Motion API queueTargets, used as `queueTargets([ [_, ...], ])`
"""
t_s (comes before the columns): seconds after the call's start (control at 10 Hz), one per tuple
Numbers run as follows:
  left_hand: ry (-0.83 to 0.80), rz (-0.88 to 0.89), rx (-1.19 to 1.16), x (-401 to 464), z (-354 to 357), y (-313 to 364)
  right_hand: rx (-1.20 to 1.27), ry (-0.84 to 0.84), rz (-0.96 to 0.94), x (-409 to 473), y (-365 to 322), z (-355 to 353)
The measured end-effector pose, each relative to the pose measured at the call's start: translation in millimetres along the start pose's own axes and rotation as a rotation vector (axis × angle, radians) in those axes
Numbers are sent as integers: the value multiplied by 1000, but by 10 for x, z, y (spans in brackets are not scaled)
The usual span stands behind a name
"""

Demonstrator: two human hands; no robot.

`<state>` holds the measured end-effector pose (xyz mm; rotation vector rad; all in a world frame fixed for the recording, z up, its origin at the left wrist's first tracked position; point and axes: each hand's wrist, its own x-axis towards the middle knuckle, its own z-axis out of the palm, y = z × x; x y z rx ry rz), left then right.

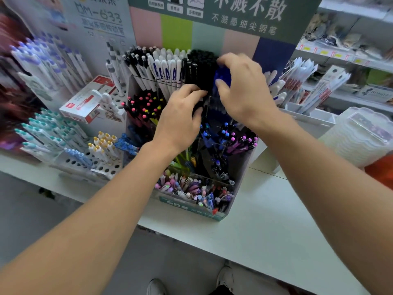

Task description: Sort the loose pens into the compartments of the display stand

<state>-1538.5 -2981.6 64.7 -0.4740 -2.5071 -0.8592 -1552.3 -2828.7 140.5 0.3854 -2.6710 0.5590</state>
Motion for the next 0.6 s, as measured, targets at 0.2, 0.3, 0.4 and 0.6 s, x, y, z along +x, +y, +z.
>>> queueTargets([
  [0.2,-9,52,63,-77,-69,-57,-371,190,104,-268,199,54],
  [0.3,-63,56,82,-76,-29,-49,-204,159,281,-425,245,219],
  [0.4,-100,23,71,-106,-16,-48,16,184,207,-445,135,339],
  [0.6,-162,23,24,-143,-148,-110,313,221,-11,-467,178,235],
])
